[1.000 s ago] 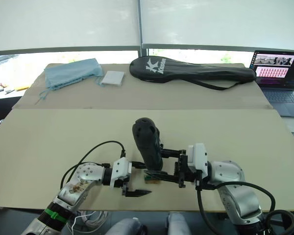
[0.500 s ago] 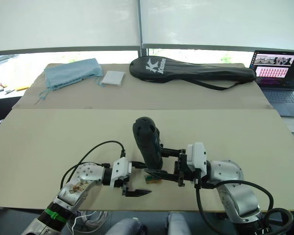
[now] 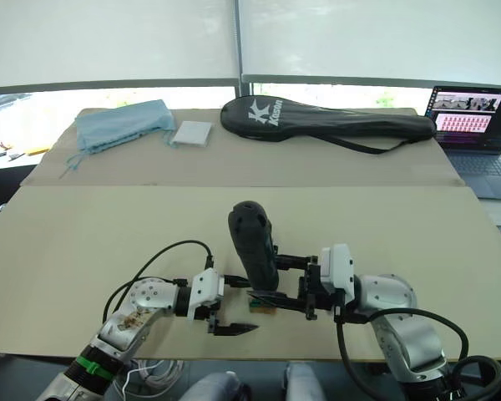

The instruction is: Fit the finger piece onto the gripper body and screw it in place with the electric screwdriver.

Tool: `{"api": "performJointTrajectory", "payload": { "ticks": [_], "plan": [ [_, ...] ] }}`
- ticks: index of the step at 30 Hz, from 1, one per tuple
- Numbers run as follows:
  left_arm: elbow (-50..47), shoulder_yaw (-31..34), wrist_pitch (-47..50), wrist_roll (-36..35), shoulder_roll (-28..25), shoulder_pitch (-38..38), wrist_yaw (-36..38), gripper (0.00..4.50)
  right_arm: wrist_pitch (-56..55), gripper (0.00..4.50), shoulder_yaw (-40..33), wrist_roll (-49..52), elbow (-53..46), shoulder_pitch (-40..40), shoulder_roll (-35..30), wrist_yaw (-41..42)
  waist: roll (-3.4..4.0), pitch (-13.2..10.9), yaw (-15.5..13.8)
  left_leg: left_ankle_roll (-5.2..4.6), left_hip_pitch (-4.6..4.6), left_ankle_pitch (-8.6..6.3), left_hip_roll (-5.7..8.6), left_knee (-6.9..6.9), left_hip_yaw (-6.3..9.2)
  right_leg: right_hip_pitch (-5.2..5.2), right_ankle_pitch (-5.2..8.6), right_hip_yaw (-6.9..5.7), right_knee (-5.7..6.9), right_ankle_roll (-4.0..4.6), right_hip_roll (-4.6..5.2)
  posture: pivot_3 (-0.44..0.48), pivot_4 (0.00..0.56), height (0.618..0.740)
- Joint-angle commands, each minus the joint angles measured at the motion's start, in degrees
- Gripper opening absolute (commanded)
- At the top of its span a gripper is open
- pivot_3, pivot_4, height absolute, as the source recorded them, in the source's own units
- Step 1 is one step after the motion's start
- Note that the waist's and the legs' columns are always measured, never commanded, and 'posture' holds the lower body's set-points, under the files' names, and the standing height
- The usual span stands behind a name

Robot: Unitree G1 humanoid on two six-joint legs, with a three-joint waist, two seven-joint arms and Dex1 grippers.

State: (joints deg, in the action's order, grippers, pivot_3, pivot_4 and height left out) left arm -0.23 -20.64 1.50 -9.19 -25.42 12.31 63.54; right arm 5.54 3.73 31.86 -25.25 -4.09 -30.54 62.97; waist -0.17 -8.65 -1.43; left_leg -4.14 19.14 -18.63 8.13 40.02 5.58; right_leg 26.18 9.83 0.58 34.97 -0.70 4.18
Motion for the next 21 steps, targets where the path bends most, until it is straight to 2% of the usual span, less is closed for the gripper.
{"api": "performJointTrajectory", "payload": {
  "ticks": [1, 21],
  "plan": [
    [0.62, -0.51, 0.73, 0.25, -0.1, -1.25, -0.39, 4.5, -0.16, 1.92, -1.48, 2.7, -3.1, -0.27, -0.41, 0.09, 0.0, 0.0, 0.0, 0.0, 0.0, 0.0, 0.0, 0.0, 0.0, 0.0, 0.0, 0.0, 0.0, 0.0, 0.0, 0.0, 0.15, 0.74],
    [1.19, -0.96, 0.4, 0.45, 0.18, -1.83, -0.11, 4.5, 0.86, 1.92, -1.94, 5.15, -3.97, 0.33, -2.4, 0.04, 0.0, 0.0, 0.05, 0.0, 0.0, 0.0, 0.0, -0.01, 0.0, 0.0, 0.0, 0.0, 0.0, 0.0, 0.0, 0.0, 0.15, 0.74]
  ]
}}
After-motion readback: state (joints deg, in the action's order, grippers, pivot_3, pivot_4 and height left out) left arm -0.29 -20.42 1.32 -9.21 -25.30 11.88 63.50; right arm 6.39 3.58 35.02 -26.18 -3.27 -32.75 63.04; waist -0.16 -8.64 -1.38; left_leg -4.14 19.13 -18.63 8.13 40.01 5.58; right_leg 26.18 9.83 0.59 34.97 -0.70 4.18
